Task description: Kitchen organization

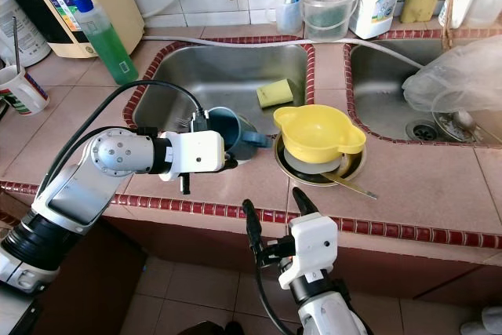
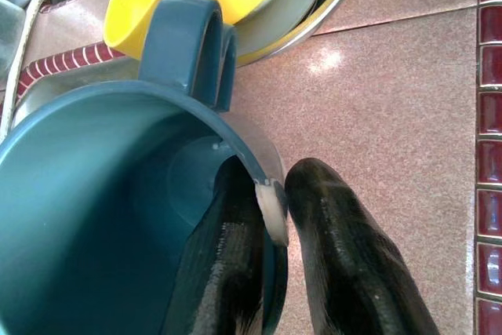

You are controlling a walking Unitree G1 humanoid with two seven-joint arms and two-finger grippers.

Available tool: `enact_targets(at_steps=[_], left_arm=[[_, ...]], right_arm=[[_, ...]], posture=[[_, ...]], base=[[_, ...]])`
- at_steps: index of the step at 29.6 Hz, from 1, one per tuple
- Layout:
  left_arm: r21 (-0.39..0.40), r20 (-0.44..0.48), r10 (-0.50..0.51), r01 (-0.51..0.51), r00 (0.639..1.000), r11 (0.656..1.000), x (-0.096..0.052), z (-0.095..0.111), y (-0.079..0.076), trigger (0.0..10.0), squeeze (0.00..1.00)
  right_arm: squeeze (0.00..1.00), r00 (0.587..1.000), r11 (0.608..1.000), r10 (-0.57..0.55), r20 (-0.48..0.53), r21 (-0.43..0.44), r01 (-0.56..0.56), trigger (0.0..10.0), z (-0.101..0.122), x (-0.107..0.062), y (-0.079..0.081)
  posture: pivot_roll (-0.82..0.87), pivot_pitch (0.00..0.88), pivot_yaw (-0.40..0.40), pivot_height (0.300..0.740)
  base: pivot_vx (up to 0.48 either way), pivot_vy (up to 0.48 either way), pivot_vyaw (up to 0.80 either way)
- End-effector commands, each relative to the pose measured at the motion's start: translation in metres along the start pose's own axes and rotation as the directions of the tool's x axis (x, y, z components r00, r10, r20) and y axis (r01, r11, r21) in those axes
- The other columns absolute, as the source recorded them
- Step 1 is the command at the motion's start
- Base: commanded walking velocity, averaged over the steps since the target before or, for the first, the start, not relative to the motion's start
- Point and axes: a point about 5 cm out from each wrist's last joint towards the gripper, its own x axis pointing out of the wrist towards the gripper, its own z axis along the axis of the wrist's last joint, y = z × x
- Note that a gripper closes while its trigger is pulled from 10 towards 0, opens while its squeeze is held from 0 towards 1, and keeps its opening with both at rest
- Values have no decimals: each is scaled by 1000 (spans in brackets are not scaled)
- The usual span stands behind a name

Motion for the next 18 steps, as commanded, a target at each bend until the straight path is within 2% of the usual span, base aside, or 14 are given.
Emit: enact_targets(at_steps=[1, 5, 13, 18], left_arm=[[14, -22, -10, 10, 1000, 1000, -2, -2, 3, 0, 0], [5, -22, -10, 10, 1000, 1000, -2, -3, 3, 0, 0], [-2, -16, -7, 7, 1000, 1000, -3, -3, 3, 0, 0], [-12, -35, 38, -38, 999, 999, -6, -6, 10, 0, 0]], right_arm=[[0, 999, 1000, 14, 39, 4, -14, 10000, 8, 0, 5], [0, 994, 998, 61, 96, 0, -61, 10000, 18, 2, 10], [0, 995, 999, 50, 86, 7, -51, 10000, 17, 4, 8], [0, 995, 999, 40, 91, 6, -41, 10000, 18, 5, 5]], posture=[[-182, 163, 186, 711], [-182, 160, 182, 711], [-181, 156, 177, 711], [-186, 143, 170, 711]], base=[[0, 0, 0], [0, 0, 0], [0, 0, 0], [0, 0, 0]])
